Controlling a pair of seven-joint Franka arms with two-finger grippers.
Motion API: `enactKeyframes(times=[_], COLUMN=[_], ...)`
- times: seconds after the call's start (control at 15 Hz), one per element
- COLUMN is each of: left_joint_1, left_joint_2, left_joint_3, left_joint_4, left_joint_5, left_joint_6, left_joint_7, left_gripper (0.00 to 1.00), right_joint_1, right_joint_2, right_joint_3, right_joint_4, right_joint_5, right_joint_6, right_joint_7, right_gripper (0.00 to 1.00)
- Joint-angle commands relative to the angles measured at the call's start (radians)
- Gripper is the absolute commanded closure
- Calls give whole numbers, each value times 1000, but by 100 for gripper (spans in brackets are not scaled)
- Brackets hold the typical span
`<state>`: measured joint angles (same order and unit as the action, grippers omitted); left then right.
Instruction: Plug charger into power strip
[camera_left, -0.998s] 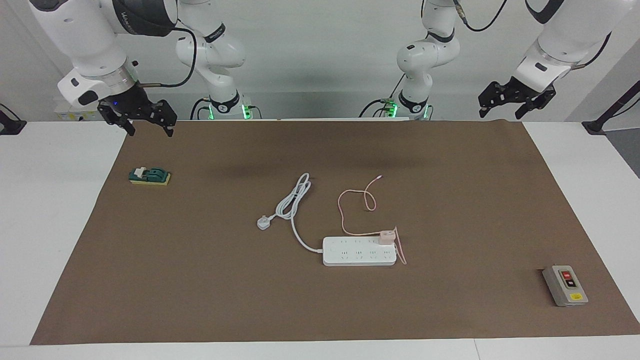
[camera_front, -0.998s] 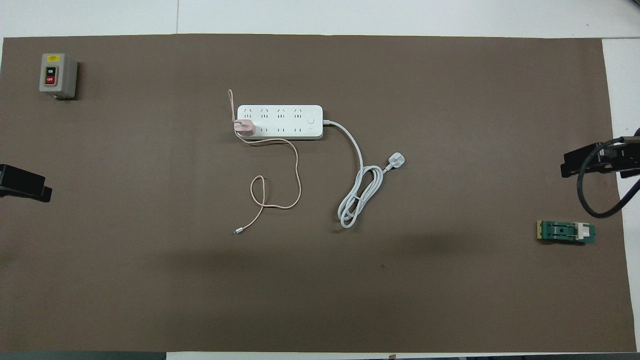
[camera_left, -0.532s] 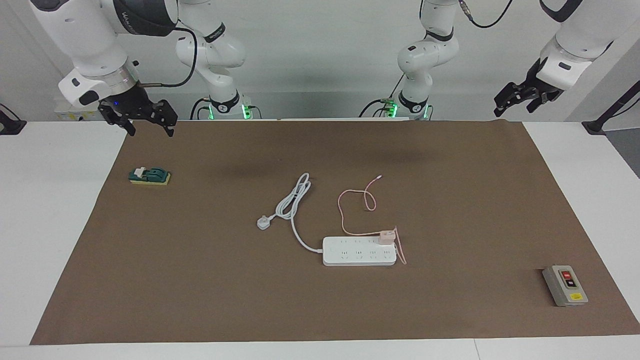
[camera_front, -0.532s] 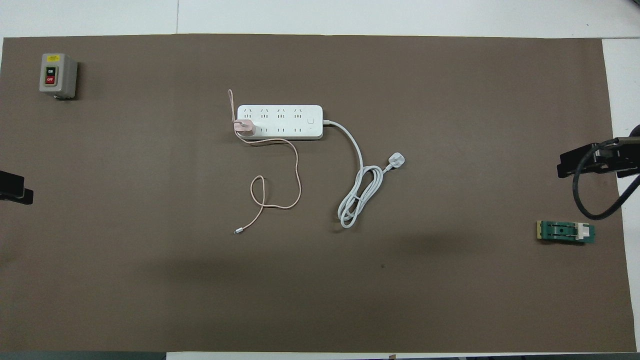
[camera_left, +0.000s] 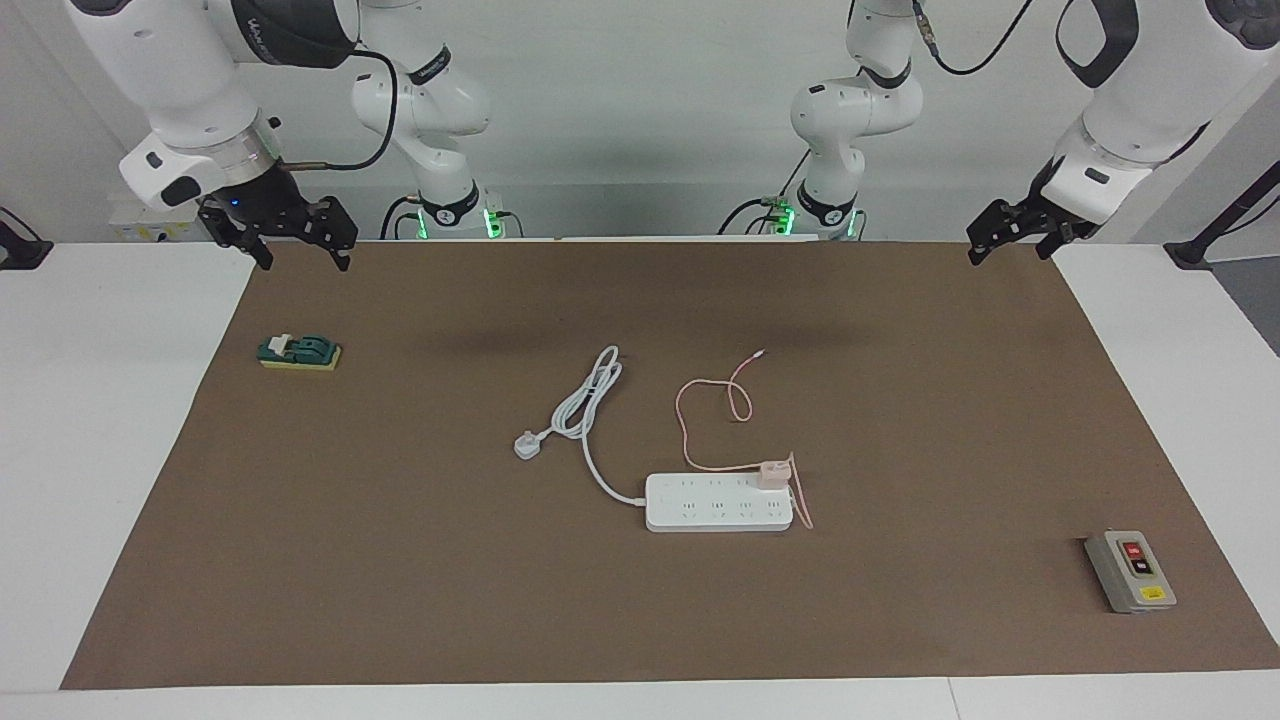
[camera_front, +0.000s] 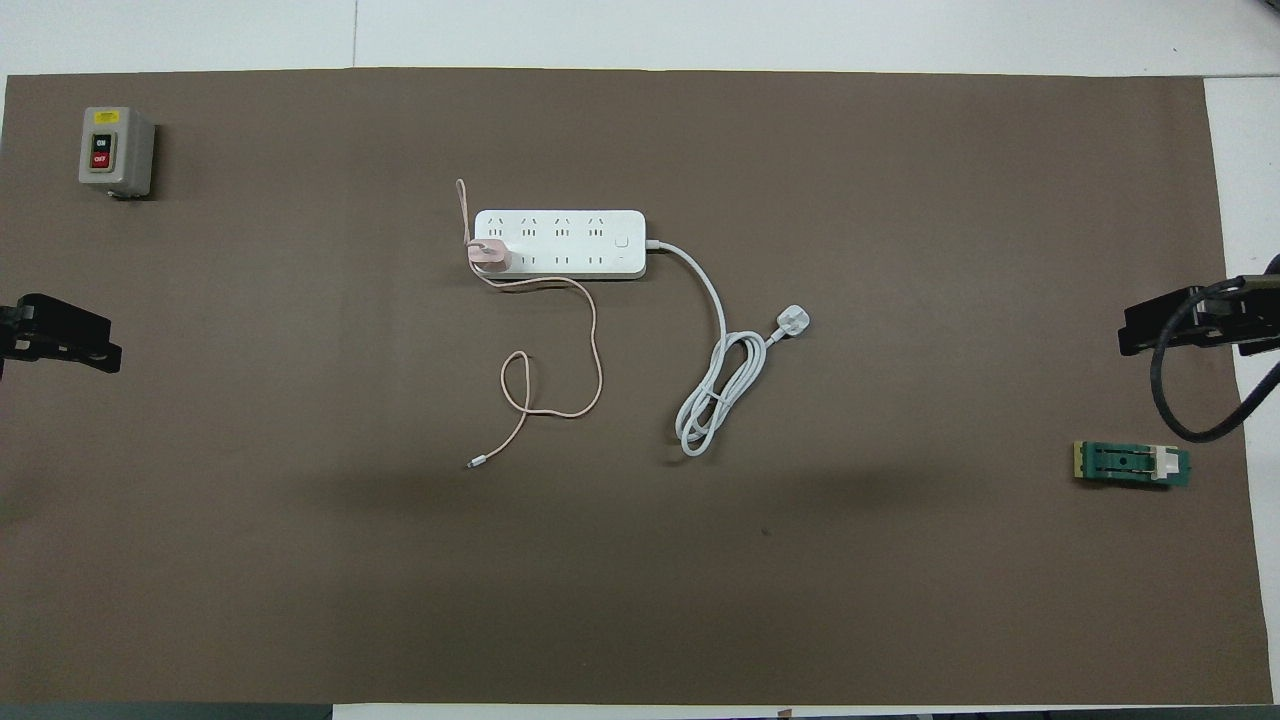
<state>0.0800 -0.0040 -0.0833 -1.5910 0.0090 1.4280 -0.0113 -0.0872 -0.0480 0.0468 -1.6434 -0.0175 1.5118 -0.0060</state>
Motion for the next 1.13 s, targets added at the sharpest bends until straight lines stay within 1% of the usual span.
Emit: enactKeyframes(times=[0.0, 0.27, 0.4, 1.06], left_joint_1=[-68, -103, -135, -154], left_joint_2=[18, 10, 10, 10], left_joint_3=[34, 63, 103, 105], left_joint_4=[36, 29, 31, 26], left_joint_5=[16, 16, 16, 14], left_joint_6=[-11, -9, -6, 14], left_joint_7=[-6, -4, -3, -4], left_gripper=[0, 0, 0, 0], right_joint_1=[-16, -16, -16, -16], right_joint_2=[-13, -12, -13, -13], right_joint_3=[7, 7, 7, 7], right_joint_4=[-4, -4, -4, -4], right_joint_5=[-2, -2, -2, -2], right_joint_6=[1, 1, -1, -1], right_joint_7=[-23, -23, -23, -25], right_gripper=[0, 0, 0, 0])
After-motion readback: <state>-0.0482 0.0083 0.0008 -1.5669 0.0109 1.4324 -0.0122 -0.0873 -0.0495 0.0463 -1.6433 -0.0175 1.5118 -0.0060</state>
